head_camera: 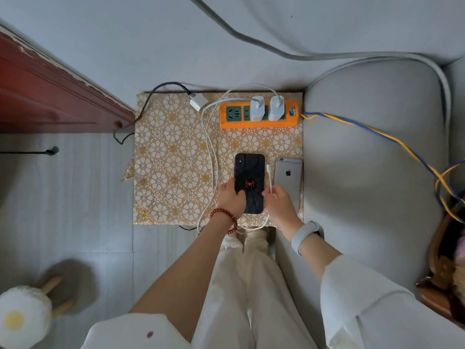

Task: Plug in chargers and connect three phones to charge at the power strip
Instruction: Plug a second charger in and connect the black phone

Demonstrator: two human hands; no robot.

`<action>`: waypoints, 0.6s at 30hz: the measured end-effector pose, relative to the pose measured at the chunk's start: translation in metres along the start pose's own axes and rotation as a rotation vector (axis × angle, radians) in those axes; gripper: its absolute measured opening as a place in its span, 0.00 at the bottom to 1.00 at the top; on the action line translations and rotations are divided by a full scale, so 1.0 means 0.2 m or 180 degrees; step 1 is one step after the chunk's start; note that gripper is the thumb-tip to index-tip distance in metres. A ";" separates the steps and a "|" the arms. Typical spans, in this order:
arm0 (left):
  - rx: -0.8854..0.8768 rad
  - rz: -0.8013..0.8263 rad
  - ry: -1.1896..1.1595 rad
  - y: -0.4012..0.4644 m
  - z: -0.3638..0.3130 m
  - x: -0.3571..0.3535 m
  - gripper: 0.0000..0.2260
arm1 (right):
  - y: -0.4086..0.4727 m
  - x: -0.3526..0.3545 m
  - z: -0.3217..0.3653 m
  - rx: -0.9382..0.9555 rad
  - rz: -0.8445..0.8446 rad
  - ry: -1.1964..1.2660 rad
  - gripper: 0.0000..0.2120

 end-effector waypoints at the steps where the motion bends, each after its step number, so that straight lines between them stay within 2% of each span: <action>1: 0.0105 -0.0088 0.0041 0.00 0.01 -0.01 0.20 | 0.00 0.00 -0.01 0.0010 -0.0010 -0.0013 0.11; 5: 0.0373 -0.0302 -0.0184 0.00 0.02 -0.04 0.23 | -0.01 0.03 -0.03 0.0004 -0.0031 -0.0007 0.10; 8: 0.0526 -0.0069 -0.0559 0.02 0.03 -0.07 0.21 | -0.02 0.05 -0.05 -0.0007 -0.0042 -0.0059 0.09; 14: 0.0582 -0.0112 -0.0735 0.05 0.04 -0.10 0.19 | -0.03 0.07 -0.06 -0.0027 0.0061 0.0060 0.11; 18: 0.0400 -0.0019 -0.0860 0.03 0.03 -0.08 0.13 | -0.03 0.09 -0.07 -0.0034 0.0026 0.0129 0.11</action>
Point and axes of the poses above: each hand's wrist, its own y-axis towards the middle knuckle, its own x-axis out of the back of the hand, z = x × y, the point moved 7 cm from there along y, towards the middle knuckle, and after that the axes turned 11 degrees about x, right-handed, at the moved point
